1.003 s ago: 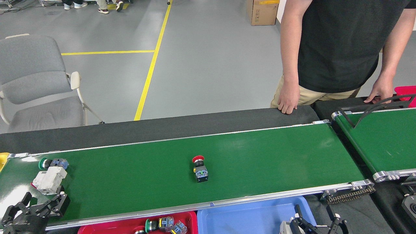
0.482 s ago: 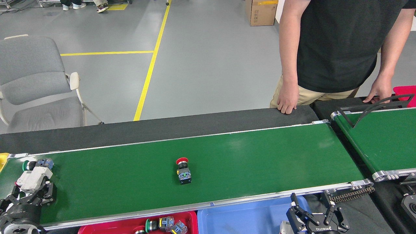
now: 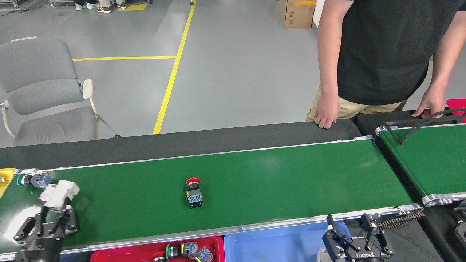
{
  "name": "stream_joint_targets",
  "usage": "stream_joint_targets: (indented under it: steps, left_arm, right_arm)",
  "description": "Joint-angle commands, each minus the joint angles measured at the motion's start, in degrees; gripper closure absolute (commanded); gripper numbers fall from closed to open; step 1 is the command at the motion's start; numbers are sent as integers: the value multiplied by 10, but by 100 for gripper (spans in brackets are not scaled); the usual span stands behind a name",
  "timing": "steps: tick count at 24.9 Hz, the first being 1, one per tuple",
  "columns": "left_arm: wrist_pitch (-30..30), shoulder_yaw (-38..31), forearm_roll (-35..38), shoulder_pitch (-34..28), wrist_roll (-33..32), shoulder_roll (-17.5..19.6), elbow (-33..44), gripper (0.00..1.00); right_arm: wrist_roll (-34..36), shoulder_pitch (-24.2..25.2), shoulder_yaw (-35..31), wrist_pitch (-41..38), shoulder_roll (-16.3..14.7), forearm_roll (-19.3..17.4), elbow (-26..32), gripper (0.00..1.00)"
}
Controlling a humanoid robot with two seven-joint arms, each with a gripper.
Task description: Pick switch part from conveyor to tray
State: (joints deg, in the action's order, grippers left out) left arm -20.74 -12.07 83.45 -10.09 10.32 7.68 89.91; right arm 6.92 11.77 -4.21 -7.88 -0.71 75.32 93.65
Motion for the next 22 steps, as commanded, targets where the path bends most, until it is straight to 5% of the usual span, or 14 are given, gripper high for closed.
stream_joint_targets:
  steps: [1,6,10,11,13,14,19,22]
  left_arm:
    - [-46,63,5,-28,-5,-19,84,91]
    - [-31,291,45,10,-28,-64,97,91]
    - [-19,389,131,23,-50,-113,80,82]
    - [-18,402,143,23,-56,-120,77,67]
    - [-8,412,147,20,-69,-135,60,8]
    - [14,414,146,18,-68,-136,52,1]
    - [51,399,143,14,-66,-130,50,0]
    - [107,321,140,-2,-64,-130,94,0]
  right_arm:
    - [1,-1,-4,-1,-14,-3,12,0]
    - [-6,-3,-16,0,-25,-7,36,0]
    - [-14,11,-23,-5,-40,-7,42,0]
    - [-14,15,-23,-5,-51,-7,42,0]
    - [-16,21,-23,-9,-68,-13,43,0]
    - [-18,26,-24,-10,-69,-19,44,0]
    - [-22,40,-29,-28,-78,-23,56,0]
    - [-24,41,-47,-28,-76,-24,60,0]
